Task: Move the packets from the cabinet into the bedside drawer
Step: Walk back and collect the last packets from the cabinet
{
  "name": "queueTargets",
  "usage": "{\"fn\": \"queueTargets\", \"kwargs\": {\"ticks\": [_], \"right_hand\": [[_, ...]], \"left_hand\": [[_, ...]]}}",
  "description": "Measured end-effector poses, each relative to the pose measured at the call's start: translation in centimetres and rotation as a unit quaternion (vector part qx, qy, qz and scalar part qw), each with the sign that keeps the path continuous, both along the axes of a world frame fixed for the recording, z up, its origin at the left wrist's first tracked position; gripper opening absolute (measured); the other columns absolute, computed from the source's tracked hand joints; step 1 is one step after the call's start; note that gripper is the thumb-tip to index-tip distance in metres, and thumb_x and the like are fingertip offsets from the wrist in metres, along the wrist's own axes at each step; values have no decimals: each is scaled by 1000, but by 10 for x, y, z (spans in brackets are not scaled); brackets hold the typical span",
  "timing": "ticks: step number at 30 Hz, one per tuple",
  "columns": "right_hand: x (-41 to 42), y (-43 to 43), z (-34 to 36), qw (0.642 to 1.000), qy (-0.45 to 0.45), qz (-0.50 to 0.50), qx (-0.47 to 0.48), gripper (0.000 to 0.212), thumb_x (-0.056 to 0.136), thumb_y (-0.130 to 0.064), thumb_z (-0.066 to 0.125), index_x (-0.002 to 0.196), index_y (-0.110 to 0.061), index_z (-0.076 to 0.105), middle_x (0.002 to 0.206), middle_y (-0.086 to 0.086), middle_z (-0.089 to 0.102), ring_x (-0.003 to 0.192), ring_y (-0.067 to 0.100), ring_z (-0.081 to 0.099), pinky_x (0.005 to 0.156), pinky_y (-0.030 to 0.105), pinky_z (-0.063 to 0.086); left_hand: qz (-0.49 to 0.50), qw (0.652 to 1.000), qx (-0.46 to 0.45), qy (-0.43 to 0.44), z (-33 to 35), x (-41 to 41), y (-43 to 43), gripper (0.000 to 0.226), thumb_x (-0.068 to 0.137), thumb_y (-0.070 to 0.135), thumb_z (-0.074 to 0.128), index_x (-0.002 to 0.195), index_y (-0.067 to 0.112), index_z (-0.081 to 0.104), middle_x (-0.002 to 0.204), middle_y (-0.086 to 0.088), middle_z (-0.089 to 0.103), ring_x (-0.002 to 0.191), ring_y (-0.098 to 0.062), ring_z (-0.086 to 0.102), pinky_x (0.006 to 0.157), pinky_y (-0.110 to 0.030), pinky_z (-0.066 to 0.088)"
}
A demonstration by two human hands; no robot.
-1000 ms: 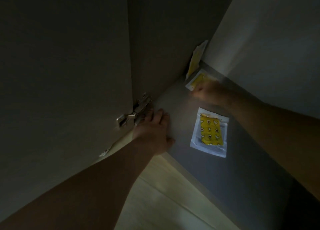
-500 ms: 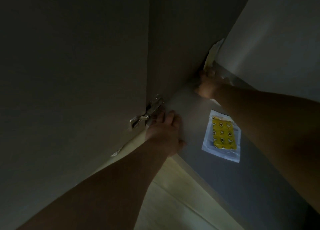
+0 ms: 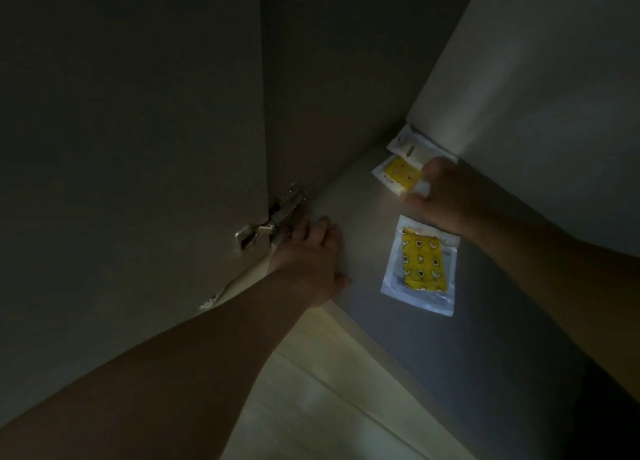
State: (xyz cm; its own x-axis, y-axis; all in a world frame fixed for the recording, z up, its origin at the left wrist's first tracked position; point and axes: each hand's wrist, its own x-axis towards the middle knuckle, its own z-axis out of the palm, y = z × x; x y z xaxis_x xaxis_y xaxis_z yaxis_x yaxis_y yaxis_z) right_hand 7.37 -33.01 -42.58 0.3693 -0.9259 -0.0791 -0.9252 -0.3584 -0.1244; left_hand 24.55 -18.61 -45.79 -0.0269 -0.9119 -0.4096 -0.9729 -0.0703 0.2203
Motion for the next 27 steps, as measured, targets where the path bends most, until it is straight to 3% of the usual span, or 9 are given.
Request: {"fn": "queueTargets", "kwargs": {"ticks": [1,3,4,7,9,13,19,22,27], "right_hand": [[5,-6,3,997,-50,-32,-47,47,88,-33,59,123,-3,49,126,20,50,112,33,50,80,32,39],[12,-22,3,992,-57,-42,-101,56,85,-34,64,128,-2,47,130,23,47,114,37,48,85,36,40],[14,-29,-1,995,-43,-34,-81,68,82,-40,67,135,-5,42,138,23,40,122,40,42,95,42,39],[14,-39,-22,988,-39,-92,120,98,77,-61,63,150,-17,15,155,16,13,140,40,17,112,52,23],[7,-33,-34,983,-21,-85,161,100,75,-70,56,150,-27,7,158,7,5,143,36,10,113,55,19],[-2,-15,-36,991,-6,-11,137,90,76,-71,52,148,-32,15,155,4,18,140,31,23,110,55,25],[-7,44,-29,980,28,42,191,74,82,-71,38,146,-45,10,157,-14,-1,145,16,1,115,46,6],[-8,73,-24,981,18,50,188,84,77,-72,48,145,-45,8,156,-15,-7,145,13,-5,114,45,5],[-15,131,-34,976,92,77,181,119,63,-74,62,147,-36,-14,153,-8,-29,143,18,-22,112,58,-1]], "left_hand": [[-1,1000,-2,4,1,-3,-2,83,92,54,42,151,17,-4,159,-1,-8,146,-29,-7,118,-40,6],[-4,1000,-3,14,1,-10,-5,83,92,54,43,151,18,-3,159,0,-9,146,-28,-7,117,-39,6],[-4,1000,-3,17,1,-12,-5,83,92,53,43,151,18,-3,159,0,-9,146,-29,-8,117,-39,6],[3,1000,-3,17,-2,-12,-3,83,92,53,44,151,19,-3,159,1,-8,146,-28,-7,117,-39,5],[2,1000,-4,11,-3,-10,-2,83,92,54,44,151,19,-3,159,0,-8,146,-28,-7,117,-39,5],[3,1000,-6,5,-5,-3,-3,83,92,54,44,151,19,-1,159,0,-7,146,-28,-6,117,-38,6],[11,1000,2,17,-7,7,-1,69,97,42,37,152,19,2,160,2,-6,146,-26,-8,118,-39,6],[15,999,-18,39,-2,15,-3,60,100,32,33,151,18,6,160,2,-2,146,-25,-6,116,-33,4],[16,993,-50,102,-7,19,9,57,98,16,38,150,16,14,159,0,9,147,-23,1,115,-30,4]]}}
